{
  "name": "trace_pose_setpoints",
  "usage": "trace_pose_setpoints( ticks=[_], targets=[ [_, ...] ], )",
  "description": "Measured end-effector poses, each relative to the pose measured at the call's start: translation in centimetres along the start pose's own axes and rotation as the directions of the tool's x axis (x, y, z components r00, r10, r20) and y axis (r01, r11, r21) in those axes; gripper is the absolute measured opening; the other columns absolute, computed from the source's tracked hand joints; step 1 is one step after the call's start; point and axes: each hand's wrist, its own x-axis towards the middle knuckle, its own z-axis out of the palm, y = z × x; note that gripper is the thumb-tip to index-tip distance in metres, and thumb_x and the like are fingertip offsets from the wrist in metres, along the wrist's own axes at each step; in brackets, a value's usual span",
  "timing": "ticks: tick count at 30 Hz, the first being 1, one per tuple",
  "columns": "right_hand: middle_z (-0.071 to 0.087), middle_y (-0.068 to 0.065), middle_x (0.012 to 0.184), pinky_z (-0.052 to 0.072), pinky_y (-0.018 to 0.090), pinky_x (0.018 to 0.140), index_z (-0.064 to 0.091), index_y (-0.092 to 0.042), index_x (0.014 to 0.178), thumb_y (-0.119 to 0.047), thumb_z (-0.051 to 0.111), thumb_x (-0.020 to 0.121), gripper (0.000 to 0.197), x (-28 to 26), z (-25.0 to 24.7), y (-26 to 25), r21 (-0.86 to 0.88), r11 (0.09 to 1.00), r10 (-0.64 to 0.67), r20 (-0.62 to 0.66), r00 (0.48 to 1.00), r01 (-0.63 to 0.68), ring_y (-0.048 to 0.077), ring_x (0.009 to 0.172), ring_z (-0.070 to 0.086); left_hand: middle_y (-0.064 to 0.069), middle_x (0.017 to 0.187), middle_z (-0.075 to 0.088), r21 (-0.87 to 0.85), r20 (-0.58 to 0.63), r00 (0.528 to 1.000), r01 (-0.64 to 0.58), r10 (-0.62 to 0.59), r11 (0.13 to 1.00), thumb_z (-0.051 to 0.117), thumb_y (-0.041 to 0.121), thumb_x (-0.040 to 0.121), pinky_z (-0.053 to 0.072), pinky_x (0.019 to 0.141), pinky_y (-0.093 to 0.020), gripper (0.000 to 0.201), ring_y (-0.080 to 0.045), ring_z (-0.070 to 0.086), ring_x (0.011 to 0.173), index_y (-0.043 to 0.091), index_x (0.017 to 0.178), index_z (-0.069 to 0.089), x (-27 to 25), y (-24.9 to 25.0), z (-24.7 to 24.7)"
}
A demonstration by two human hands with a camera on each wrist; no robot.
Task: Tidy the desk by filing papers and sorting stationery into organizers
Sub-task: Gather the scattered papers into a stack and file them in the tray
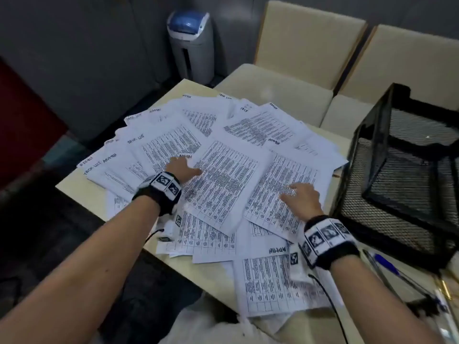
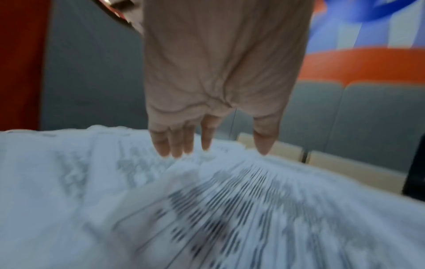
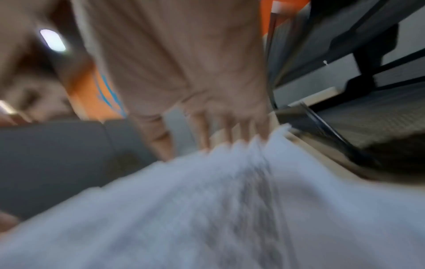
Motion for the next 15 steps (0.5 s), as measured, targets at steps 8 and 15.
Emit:
trace_pose_setpoints(
  ticks=[8, 15],
  targets=[
    [0.046, 0.023, 0.136, 0.024, 0.048, 0.109, 0.032, 0.001, 0.134, -0.016, 0.070, 0.080, 0.068, 2.5, 0.3, 1.7, 0.138, 0.920, 0.391, -0.264, 0.882, -0.366, 0.038, 0.129, 0.040, -0.022, 0.157, 0.001, 0.154, 0.028, 0.983, 0.173, -0.179, 0.973, 0.061, 0.059, 0.078, 0.018, 0.115, -0.051, 0.097, -0.040, 0.005, 0.145, 0.001, 0.146, 0.022, 0.6, -0.9, 3.7],
    [0.060, 0.027, 0.108, 0.044, 0.040, 0.078, 0.058, 0.004, 0.104, -0.006, 0.043, 0.095, 0.020, 0.7, -2.1, -0.3, -0.022, 0.998, 0.026, -0.627, 0.779, -0.051, 0.039, 0.098, 0.058, -0.022, 0.140, 0.036, -0.043, -0.129, 0.961, 0.242, -0.245, 0.969, 0.047, 0.023, 0.094, 0.038, 0.102, -0.046, 0.040, -0.038, 0.036, 0.127, -0.004, 0.123, 0.051, 0.7, -1.4, 5.1]
  ],
)
